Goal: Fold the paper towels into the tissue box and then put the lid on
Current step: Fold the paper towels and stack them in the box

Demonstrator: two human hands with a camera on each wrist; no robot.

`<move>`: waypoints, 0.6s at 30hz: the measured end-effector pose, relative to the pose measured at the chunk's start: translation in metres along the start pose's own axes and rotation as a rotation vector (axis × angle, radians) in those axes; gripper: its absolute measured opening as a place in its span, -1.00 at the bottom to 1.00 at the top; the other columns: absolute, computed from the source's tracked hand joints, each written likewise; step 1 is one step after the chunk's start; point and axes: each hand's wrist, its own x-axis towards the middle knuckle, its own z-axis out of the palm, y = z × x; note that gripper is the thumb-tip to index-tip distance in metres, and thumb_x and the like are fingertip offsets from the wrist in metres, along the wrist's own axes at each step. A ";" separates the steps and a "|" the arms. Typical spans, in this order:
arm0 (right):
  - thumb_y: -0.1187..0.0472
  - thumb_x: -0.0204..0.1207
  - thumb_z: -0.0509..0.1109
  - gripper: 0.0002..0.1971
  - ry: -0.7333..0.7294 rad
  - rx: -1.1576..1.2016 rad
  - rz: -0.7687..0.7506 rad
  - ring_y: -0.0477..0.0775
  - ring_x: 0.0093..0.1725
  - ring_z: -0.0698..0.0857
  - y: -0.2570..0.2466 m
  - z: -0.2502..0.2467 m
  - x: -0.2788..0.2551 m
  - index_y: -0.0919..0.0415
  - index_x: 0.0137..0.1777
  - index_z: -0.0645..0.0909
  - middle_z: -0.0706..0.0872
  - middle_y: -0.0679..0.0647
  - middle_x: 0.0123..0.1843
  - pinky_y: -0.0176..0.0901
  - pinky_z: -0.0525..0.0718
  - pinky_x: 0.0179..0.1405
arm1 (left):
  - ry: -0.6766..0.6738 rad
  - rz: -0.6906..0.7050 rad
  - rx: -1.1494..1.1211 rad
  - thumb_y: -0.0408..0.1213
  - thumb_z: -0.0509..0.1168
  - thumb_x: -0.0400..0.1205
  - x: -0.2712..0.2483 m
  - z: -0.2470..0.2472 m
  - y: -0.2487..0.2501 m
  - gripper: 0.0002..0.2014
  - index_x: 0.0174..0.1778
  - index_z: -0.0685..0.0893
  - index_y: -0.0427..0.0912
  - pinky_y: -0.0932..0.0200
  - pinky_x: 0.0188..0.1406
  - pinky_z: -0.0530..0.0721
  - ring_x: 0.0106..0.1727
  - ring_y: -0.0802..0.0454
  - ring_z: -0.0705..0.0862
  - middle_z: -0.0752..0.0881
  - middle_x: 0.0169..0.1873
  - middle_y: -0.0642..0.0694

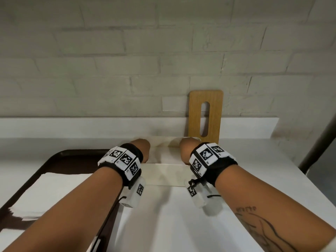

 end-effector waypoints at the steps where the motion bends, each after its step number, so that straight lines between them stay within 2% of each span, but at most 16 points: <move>1: 0.34 0.62 0.18 -0.77 0.070 0.049 -0.020 0.22 0.17 0.62 0.001 -0.002 -0.007 0.41 0.19 0.54 0.56 0.28 0.32 -0.06 0.51 0.28 | 0.083 -0.021 -0.070 -0.41 0.16 0.63 -0.007 -0.002 -0.004 -0.67 0.30 0.56 -0.38 0.07 0.29 0.53 0.32 -0.18 0.59 0.61 0.31 -0.25; 2: 0.36 0.59 0.18 -0.83 0.163 0.117 -0.041 0.17 -0.01 0.63 0.001 -0.003 -0.015 0.39 0.03 0.59 0.62 0.25 0.18 -0.09 0.55 0.10 | 0.189 -0.050 -0.160 -0.39 0.17 0.61 -0.017 -0.001 -0.012 -0.64 0.34 0.55 -0.29 0.07 0.31 0.54 0.33 -0.16 0.58 0.60 0.32 -0.21; 3: 0.37 0.56 0.20 -0.84 0.256 0.198 -0.060 0.15 -0.08 0.63 0.000 -0.002 -0.022 0.39 -0.03 0.61 0.66 0.22 0.13 -0.10 0.57 0.00 | 0.314 -0.083 -0.247 -0.34 0.19 0.60 -0.031 0.000 -0.020 -0.62 0.36 0.53 -0.19 0.06 0.30 0.55 0.31 -0.14 0.57 0.59 0.30 -0.18; 5: 0.34 0.50 0.27 -0.83 0.406 0.403 -0.101 0.16 -0.02 0.68 -0.009 0.002 -0.037 0.32 0.00 0.67 0.71 0.14 0.01 -0.12 0.63 -0.05 | 0.564 -0.142 -0.364 -0.22 0.26 0.56 -0.063 0.006 -0.041 -0.64 0.30 0.54 -0.11 0.02 0.16 0.58 0.21 -0.15 0.60 0.62 0.18 -0.17; 7: 0.31 0.44 0.38 -0.86 0.416 0.573 -0.181 0.08 -0.10 0.67 -0.030 0.007 -0.057 0.25 -0.02 0.68 0.66 0.00 -0.17 -0.16 0.59 -0.13 | 0.647 -0.218 -0.446 -0.16 0.30 0.55 -0.097 0.015 -0.064 -0.69 0.18 0.58 -0.16 0.04 0.03 0.58 0.10 -0.19 0.64 0.65 0.08 -0.21; 10: 0.21 0.37 0.53 -0.82 0.233 0.682 -0.312 -0.13 -0.31 0.53 -0.071 0.021 -0.083 0.26 -0.07 0.69 0.53 -0.12 -0.33 -0.29 0.48 -0.34 | 0.524 -0.361 -0.487 -0.07 0.34 0.54 -0.141 0.039 -0.096 -0.69 0.10 0.60 -0.17 0.08 0.00 0.53 0.09 -0.18 0.64 0.68 0.09 -0.19; 11: 0.17 0.38 0.53 -0.79 0.162 0.686 -0.347 -0.14 -0.33 0.52 -0.084 0.027 -0.088 0.28 -0.07 0.69 0.53 -0.11 -0.35 -0.30 0.46 -0.35 | 0.451 -0.407 -0.478 -0.02 0.34 0.53 -0.154 0.050 -0.104 -0.64 0.14 0.59 -0.16 0.08 0.05 0.53 0.13 -0.16 0.63 0.67 0.13 -0.17; 13: 0.12 0.40 0.53 -0.69 0.064 0.655 -0.407 -0.03 -0.23 0.59 -0.111 0.041 -0.095 0.37 -0.02 0.69 0.57 -0.04 -0.32 -0.24 0.50 -0.26 | 0.299 -0.481 -0.465 0.08 0.33 0.52 -0.178 0.072 -0.119 -0.51 0.27 0.54 -0.15 0.07 0.20 0.52 0.24 -0.11 0.60 0.63 0.24 -0.15; 16: 0.04 0.39 0.53 -0.53 0.007 0.598 -0.473 0.25 0.05 0.70 -0.147 0.059 -0.101 0.48 0.06 0.67 0.72 0.27 -0.08 -0.06 0.60 -0.05 | 0.167 -0.586 -0.480 0.22 0.29 0.49 -0.209 0.106 -0.134 -0.32 0.39 0.46 -0.18 0.07 0.27 0.53 0.31 -0.11 0.59 0.59 0.34 -0.15; 18: -0.02 0.40 0.50 -0.40 -0.040 0.529 -0.494 0.32 0.23 0.64 -0.166 0.069 -0.103 0.51 0.22 0.59 0.68 0.39 0.21 0.06 0.58 0.23 | 0.133 -0.644 -0.512 0.29 0.30 0.42 -0.226 0.128 -0.142 -0.31 0.30 0.50 -0.17 0.08 0.14 0.62 0.18 -0.11 0.66 0.66 0.24 -0.15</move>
